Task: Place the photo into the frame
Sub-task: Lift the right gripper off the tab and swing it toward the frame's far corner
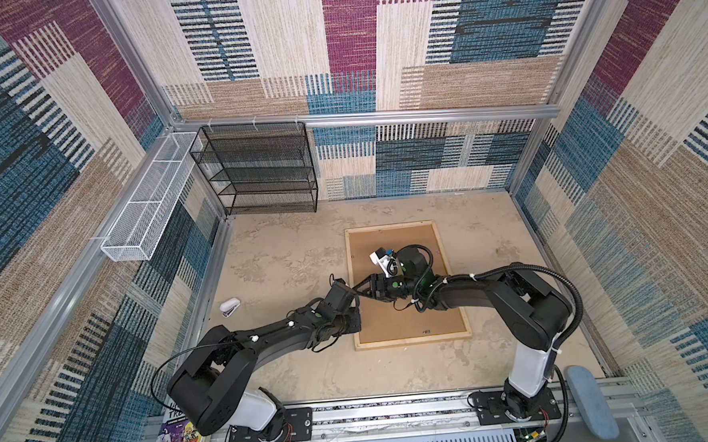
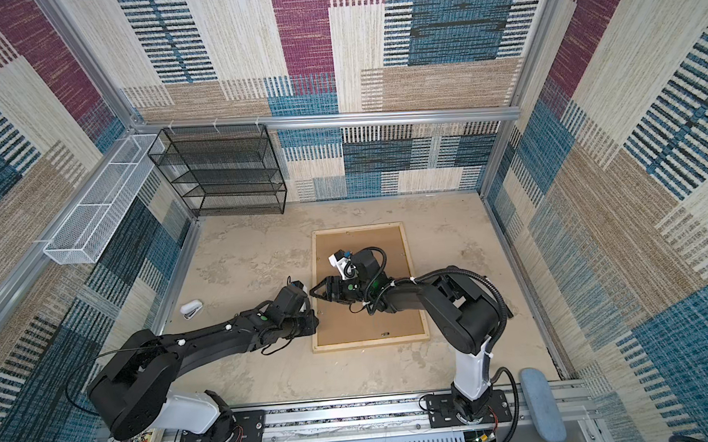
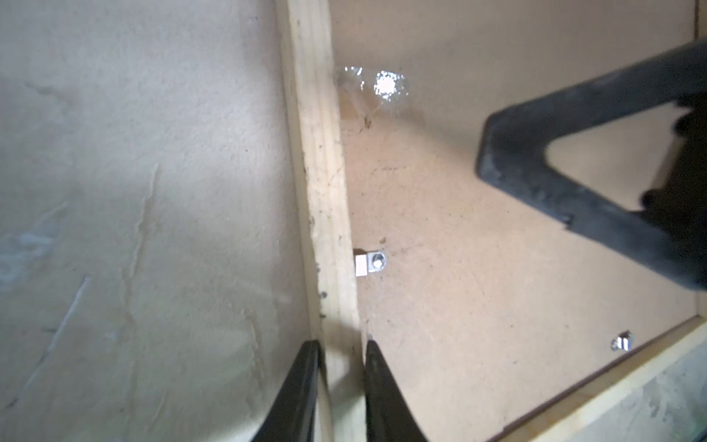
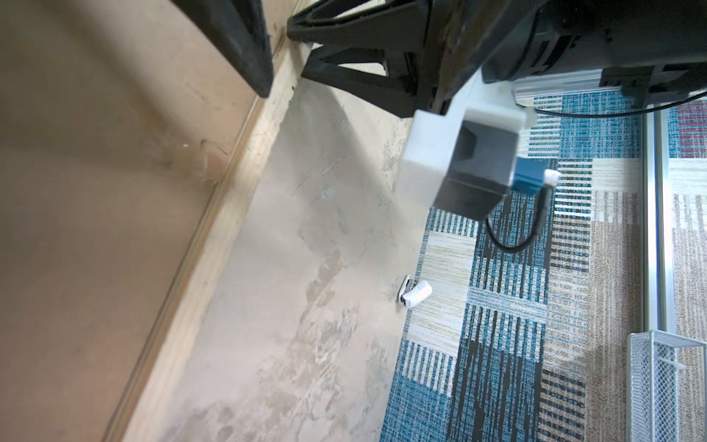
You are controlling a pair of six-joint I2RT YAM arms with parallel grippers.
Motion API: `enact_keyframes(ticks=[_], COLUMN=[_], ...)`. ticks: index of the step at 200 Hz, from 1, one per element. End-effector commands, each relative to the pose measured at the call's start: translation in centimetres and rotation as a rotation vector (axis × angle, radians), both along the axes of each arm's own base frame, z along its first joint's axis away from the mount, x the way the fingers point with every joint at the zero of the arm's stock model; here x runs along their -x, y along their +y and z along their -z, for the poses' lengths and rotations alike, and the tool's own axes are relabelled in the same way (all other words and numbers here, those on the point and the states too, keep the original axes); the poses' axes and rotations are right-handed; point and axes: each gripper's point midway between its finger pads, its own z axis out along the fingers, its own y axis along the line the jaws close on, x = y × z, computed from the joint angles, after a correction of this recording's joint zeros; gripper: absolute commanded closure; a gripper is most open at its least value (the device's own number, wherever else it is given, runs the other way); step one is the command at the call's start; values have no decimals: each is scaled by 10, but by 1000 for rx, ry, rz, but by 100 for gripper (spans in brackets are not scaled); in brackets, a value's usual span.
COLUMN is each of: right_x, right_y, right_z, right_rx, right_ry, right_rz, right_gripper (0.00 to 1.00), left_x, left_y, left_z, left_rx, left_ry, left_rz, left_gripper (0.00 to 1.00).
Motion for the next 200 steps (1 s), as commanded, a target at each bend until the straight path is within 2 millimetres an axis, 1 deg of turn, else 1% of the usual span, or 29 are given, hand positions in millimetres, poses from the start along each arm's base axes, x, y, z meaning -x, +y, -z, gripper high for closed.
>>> enact_keyframes(ticks=[1, 27, 47, 62, 76, 93, 104, 125, 146, 165, 176, 185, 200], right_x=[-6, -19, -31, -43, -57, -70, -78, -91, -110, -133, -148, -162, -184], right_y=[-11, -37, -62, -87, -114, -144, -163, -190, -213, -234, -245, -254, -263], right_z=[-5, -13, -17, -22, -29, -37, -42, -48, -50, -44, -37, -26, -9], right_rx=[35, 51, 72, 104, 137, 169, 196, 254, 324, 421, 483, 544, 627], right_ry=[-43, -73, -100, -132, -165, -194, -218, -264, -305, -334, -352, -341, -326], right_rz=[19, 77, 132, 185, 241, 302, 343, 404, 455, 503, 511, 510, 490], right_gripper=[29, 29, 29, 29, 29, 29, 27, 18, 10, 0, 0, 0, 0], left_x=[4, -1, -9, -15, -28, -43, -55, -79, -95, -102, -103, -102, -96], left_y=[4, 4, -5, -13, -15, -18, -16, -8, -9, -14, -11, -8, -5], left_z=[4, 2, -3, -4, -1, 3, 6, 10, 1, -13, -19, -24, -32], left_rx=[-33, -61, -65, -86, -99, -67, -50, -33, -50, -35, -43, -47, -37], left_ry=[21, 7, -16, -7, 8, 31, 37, 54, 47, 20, 14, 13, 6], left_rz=[14, 34, 104, 193, 226, 255, 261, 251, 262, 265, 245, 229, 208], left_gripper=[75, 76, 78, 79, 80, 81, 80, 78, 73, 68, 65, 63, 61])
